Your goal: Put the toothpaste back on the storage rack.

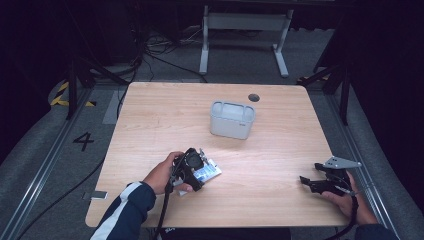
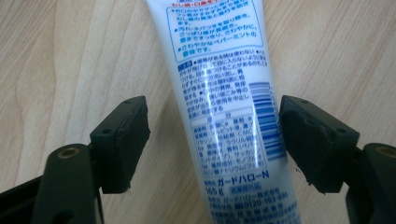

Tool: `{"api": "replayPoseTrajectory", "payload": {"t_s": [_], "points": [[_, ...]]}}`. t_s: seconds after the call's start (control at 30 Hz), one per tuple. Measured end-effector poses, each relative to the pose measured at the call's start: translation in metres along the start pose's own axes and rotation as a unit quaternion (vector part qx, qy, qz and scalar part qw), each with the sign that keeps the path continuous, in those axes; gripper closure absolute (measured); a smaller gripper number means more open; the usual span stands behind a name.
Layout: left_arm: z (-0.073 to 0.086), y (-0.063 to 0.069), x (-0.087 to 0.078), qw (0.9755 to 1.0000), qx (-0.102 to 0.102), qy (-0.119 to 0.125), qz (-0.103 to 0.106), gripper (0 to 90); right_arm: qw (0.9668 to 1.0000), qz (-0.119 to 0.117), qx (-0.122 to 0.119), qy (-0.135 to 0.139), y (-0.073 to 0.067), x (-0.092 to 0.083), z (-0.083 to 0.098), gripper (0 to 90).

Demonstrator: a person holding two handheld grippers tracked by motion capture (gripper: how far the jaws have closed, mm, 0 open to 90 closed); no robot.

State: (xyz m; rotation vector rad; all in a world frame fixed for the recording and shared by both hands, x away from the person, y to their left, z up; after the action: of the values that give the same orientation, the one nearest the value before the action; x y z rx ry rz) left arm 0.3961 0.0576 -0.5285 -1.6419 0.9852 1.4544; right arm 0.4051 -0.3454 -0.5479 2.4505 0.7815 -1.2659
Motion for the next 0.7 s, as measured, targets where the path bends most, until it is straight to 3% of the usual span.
{"api": "replayPoseTrajectory", "payload": {"t_s": [0.33, 0.7], "points": [[-0.013, -0.002, 0.007, 0.9999, -0.002, -0.007, 0.014, 29.7, 1.0, 0.0, 0.0, 0.0, 0.0, 0.0, 0.0, 14.3], [-0.025, -0.005, 0.01, 0.9997, -0.008, 0.0, 0.023, 25.3, 1.0, 0.0, 0.0, 0.0, 0.0, 0.0, 0.0, 14.3]]}}
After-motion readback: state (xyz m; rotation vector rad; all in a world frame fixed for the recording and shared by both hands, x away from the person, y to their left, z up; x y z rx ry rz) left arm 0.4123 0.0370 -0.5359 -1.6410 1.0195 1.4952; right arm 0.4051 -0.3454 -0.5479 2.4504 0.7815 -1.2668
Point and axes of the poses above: each handheld gripper's, and its own axes: x roughly forward along the jaws, z roughly out of its underside, y roughly to its right, the point moved 9 cm from there along x, roughly forward along the jaws, and after that the axes turned 12 degrees about -y, right-handed, at the moved point
